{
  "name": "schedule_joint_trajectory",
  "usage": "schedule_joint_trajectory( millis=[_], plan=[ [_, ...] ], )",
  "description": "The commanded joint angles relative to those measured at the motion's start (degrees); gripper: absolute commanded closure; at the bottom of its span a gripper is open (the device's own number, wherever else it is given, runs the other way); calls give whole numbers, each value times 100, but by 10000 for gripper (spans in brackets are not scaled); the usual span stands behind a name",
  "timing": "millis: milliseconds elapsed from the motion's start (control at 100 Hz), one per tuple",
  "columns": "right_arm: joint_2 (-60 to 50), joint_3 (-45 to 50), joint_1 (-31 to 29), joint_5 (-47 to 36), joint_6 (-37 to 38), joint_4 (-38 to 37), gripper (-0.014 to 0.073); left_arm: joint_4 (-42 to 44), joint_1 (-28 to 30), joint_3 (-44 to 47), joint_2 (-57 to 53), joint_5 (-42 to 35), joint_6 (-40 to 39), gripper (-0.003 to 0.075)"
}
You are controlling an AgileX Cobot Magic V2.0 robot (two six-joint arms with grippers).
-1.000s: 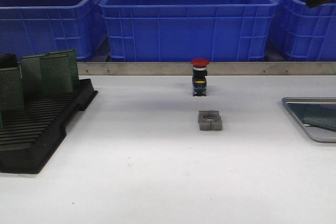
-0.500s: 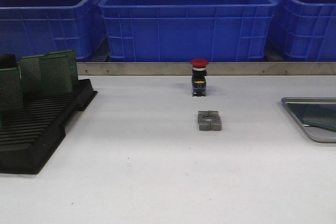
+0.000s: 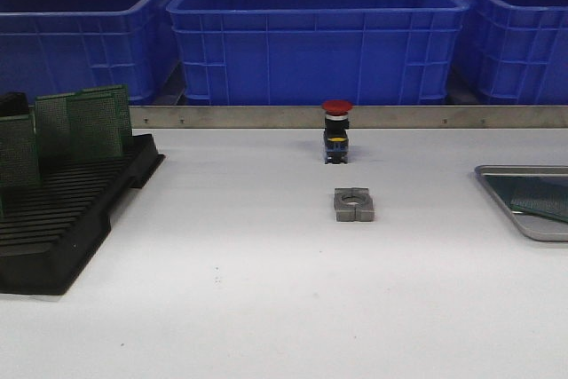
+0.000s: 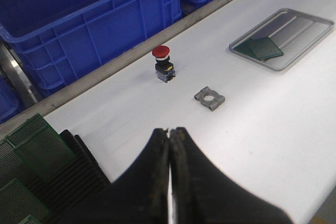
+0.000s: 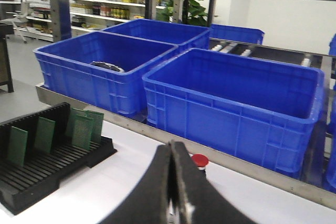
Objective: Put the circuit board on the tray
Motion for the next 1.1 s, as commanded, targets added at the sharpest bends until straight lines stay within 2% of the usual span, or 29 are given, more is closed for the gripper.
schedule_joint_trajectory(
  millis=[0, 240, 410, 1090],
  plan=[
    [-173, -45, -5, 161, -20, 108, 701, -317, 3, 266, -682, -433, -34, 741],
    [-524, 414, -5, 336, -20, 106, 701, -465, 3, 1125, -2341, -443, -34, 741],
    [-518, 417, -5, 605, -15, 137, 701, -465, 3, 1266, -3000, -371, -34, 741],
    [-518, 417, -5, 784, -15, 137, 701, -479, 3, 1266, -3109, -371, -34, 741]
  ],
)
